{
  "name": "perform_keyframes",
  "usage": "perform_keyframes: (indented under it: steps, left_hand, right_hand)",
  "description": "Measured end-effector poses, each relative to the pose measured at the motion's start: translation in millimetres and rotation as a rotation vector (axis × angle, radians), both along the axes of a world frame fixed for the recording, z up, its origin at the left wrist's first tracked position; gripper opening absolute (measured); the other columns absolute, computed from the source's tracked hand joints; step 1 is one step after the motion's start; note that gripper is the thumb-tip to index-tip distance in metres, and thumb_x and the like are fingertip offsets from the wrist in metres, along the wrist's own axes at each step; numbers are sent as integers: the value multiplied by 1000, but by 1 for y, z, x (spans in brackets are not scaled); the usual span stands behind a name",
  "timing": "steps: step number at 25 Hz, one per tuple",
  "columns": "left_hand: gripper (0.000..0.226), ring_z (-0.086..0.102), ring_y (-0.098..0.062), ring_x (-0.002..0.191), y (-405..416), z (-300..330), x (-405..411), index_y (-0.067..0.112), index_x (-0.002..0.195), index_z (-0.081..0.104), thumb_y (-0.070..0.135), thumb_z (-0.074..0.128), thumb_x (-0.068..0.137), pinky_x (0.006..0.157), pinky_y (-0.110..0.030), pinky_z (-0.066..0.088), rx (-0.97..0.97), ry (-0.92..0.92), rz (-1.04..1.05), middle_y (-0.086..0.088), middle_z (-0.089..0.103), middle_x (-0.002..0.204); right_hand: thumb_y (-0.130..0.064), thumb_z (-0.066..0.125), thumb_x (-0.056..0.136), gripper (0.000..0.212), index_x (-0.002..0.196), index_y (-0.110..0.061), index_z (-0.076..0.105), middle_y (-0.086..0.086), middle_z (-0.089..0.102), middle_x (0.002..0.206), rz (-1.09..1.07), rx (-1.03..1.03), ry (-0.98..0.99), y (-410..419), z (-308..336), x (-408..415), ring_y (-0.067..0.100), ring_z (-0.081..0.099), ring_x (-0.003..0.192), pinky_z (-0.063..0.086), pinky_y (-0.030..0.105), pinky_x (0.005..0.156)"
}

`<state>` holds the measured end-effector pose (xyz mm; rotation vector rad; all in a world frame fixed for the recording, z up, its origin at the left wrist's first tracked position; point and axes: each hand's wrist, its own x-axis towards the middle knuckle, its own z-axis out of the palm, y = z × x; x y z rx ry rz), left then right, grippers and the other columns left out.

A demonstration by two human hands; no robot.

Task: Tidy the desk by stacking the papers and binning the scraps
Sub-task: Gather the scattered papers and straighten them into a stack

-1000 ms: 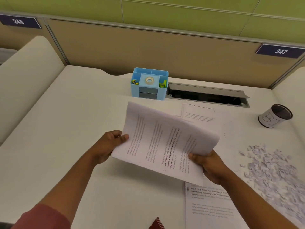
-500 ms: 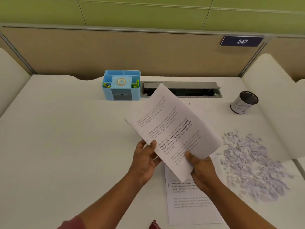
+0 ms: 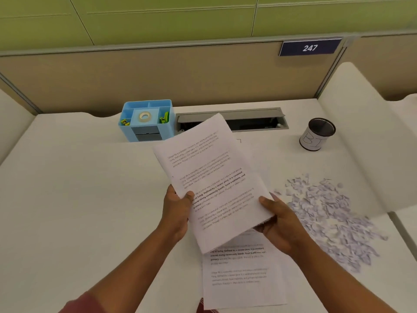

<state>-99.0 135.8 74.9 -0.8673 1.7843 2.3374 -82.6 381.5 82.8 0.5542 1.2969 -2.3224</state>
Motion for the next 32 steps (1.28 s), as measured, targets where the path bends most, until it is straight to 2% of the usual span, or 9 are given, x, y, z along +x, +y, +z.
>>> perform_keyframes:
  steps: [2, 4, 6, 12, 14, 17, 21, 26, 32]
  left_hand:
    - [37, 71, -19, 107, 1, -3, 3, 24, 126, 58, -2, 54, 100, 87, -41, 60, -19, -3, -117, 3, 72, 122]
    - [36, 71, -23, 109, 7, -9, 8, 22, 128, 58, 0, 56, 100, 91, -46, 59, -31, -17, -244, 0, 72, 125]
    - [36, 72, -25, 109, 19, -15, 14, 20, 130, 57, 0, 56, 100, 92, -48, 59, -49, -38, -342, -1, 72, 124]
    - [38, 72, -22, 106, 40, -36, 22, 21, 131, 53, 10, 65, 98, 93, -46, 59, -120, -178, -391, 0, 73, 120]
    - [43, 67, -19, 108, 43, -43, 29, 21, 135, 49, 19, 68, 96, 85, -35, 57, -296, -239, -358, 2, 67, 123]
    - [52, 53, -20, 121, 40, -55, 37, 22, 144, 44, 24, 65, 95, 96, -38, 53, -594, -315, -277, 0, 47, 139]
    - [60, 47, -17, 121, 34, -57, 35, 20, 149, 40, 23, 65, 95, 85, -28, 46, -617, -350, -265, -1, 41, 145]
    - [56, 49, -21, 126, 24, -55, 13, 17, 147, 43, 20, 65, 95, 104, -36, 45, -710, -327, -234, -5, 45, 141]
    - [51, 51, -21, 125, 1, -56, -41, 15, 145, 46, 18, 61, 97, 104, -38, 47, -782, -256, -306, -4, 49, 141]
  right_hand:
    - [-15, 59, 92, 31, 120, -13, 71, 17, 69, 126, 115, 30, 3, 30, 2, -12, 34, 69, 110, 59, 51, 88]
    - [-10, 59, 96, 34, 130, -8, 65, 20, 66, 131, 277, 81, 2, 46, -4, -18, 40, 64, 120, 49, 61, 101]
    - [-5, 61, 95, 40, 135, -8, 59, 20, 65, 132, 371, 84, -12, 49, -12, -16, 42, 62, 121, 47, 63, 102]
    - [-2, 67, 89, 42, 130, -8, 61, 18, 72, 118, 316, 233, 2, 62, -39, -8, 40, 70, 107, 55, 60, 94]
    - [-1, 67, 89, 40, 129, -7, 62, 19, 73, 115, 291, 268, -13, 72, -47, -13, 41, 71, 104, 56, 58, 91]
    - [4, 64, 91, 38, 127, -6, 62, 18, 75, 112, 226, 286, -40, 80, -59, -20, 40, 73, 99, 61, 51, 79]
    - [5, 64, 91, 36, 123, -10, 64, 16, 75, 113, 147, 245, -82, 82, -71, -31, 39, 72, 102, 60, 54, 82]
    - [4, 64, 91, 36, 124, -11, 64, 14, 75, 114, 124, 224, -83, 65, -76, -51, 39, 71, 103, 60, 54, 81]
    - [3, 64, 91, 33, 120, -14, 66, 12, 76, 113, 93, 200, -87, 44, -82, -77, 35, 73, 100, 61, 50, 77]
